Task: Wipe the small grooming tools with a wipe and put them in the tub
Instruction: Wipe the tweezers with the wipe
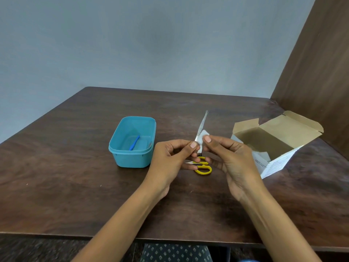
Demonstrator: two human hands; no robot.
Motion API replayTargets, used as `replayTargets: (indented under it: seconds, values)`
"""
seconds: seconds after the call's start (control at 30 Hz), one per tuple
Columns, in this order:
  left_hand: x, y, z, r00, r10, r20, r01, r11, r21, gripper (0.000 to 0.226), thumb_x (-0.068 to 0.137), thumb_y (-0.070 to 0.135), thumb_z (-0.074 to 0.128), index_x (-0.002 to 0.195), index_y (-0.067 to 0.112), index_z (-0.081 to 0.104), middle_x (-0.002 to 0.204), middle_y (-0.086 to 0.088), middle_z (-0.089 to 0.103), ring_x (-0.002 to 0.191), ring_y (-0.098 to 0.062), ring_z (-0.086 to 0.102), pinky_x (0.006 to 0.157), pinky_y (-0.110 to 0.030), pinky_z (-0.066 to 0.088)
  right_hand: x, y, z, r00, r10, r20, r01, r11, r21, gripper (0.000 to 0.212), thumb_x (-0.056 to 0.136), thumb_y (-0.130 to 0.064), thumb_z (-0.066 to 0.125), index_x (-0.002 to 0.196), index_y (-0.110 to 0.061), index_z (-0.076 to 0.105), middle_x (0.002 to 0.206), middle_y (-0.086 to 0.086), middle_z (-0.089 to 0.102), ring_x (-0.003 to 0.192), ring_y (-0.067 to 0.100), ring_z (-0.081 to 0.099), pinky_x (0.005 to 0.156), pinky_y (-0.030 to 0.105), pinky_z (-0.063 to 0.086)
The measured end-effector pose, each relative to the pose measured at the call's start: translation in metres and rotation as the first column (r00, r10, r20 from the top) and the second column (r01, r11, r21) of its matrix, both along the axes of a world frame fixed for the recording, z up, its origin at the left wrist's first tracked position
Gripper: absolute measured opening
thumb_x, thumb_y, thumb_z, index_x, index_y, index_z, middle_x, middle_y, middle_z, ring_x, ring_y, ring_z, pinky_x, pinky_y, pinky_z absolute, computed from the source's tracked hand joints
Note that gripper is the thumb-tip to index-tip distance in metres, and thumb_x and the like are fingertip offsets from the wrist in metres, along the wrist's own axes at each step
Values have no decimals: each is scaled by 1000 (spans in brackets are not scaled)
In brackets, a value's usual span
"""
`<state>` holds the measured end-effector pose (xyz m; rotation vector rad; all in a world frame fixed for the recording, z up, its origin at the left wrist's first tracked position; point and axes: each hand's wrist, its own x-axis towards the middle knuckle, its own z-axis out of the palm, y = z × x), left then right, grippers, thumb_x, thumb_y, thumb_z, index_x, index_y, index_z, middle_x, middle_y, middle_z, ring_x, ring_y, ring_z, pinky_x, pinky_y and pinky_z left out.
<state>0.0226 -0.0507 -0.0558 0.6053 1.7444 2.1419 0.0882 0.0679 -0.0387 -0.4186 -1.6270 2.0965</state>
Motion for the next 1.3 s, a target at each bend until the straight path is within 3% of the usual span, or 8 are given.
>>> replayTargets:
  seconds: [0.3, 0.57, 0.73, 0.97, 1.03, 1.13, 1.2, 1.3]
  values:
    - [0, 1, -4, 981, 61, -182, -71, 996, -47, 10, 87, 9, 63, 88, 10, 73, 60, 3, 67, 61, -9, 67, 53, -23, 56, -4, -4, -3, 998, -64, 9, 64, 998, 13, 8, 77, -16, 72, 83, -11, 76, 76, 5, 74, 74, 18, 66, 54, 20, 52]
    - [0, 2, -9, 885, 135, -446, -220, 964, -146, 13, 86, 14, 66, 95, 12, 75, 71, 6, 69, 70, -13, 69, 57, -29, 59, -3, -8, -4, 998, -62, -5, 62, 997, 43, 6, 79, -16, 71, 81, -12, 75, 73, 0, 74, 73, 15, 67, 58, 18, 54]
    - [0, 1, -10, 852, 141, -504, -252, 954, -160, 13, 85, 13, 66, 95, 16, 75, 78, 4, 71, 71, -12, 69, 56, -29, 59, -2, -8, -8, 999, -33, 10, 32, 997, 76, 6, 79, -16, 71, 79, -13, 75, 70, 2, 73, 70, 16, 67, 60, 19, 53]
    - [0, 1, -9, 866, 29, -499, -159, 962, -220, 11, 86, 16, 66, 92, 16, 75, 75, 2, 70, 71, -9, 69, 59, -27, 60, -2, 5, -6, 999, 43, -3, -42, 992, 119, 10, 82, -18, 68, 78, -12, 74, 73, 4, 72, 71, 15, 65, 68, 26, 54]
    - [-3, -1, -8, 873, -29, -488, -123, 953, -277, 11, 86, 19, 67, 92, 17, 76, 77, 4, 73, 74, -7, 70, 65, -29, 59, -2, 5, -10, 998, 61, 24, -65, 981, 182, 10, 84, -18, 66, 79, -11, 72, 70, 0, 71, 66, 8, 65, 60, 18, 52]
    - [-3, -2, -5, 900, -19, -435, -114, 954, -277, 11, 82, 17, 71, 90, 20, 77, 80, 6, 75, 78, -6, 70, 74, -28, 58, -3, 10, -12, 1000, -5, 22, -3, 942, 335, 5, 84, -17, 67, 82, -14, 70, 74, -3, 71, 68, 2, 64, 63, 15, 50]
    - [-1, -1, -1, 937, 47, -346, -117, 976, -184, 13, 79, 11, 71, 88, 19, 76, 80, 1, 76, 78, -12, 71, 68, -29, 58, -2, 15, -12, 999, -50, 9, 38, 851, 524, 1, 84, -18, 68, 84, -17, 68, 78, -4, 70, 68, -1, 62, 62, 16, 48]
    - [2, 0, 5, 984, 49, -170, -57, 997, -46, 15, 78, 14, 74, 93, 13, 74, 82, -8, 76, 78, -16, 72, 64, -31, 58, -1, 13, -14, 999, -49, 1, 31, 653, 757, 8, 84, -20, 67, 80, -26, 63, 82, -3, 69, 75, 7, 65, 63, 29, 52]
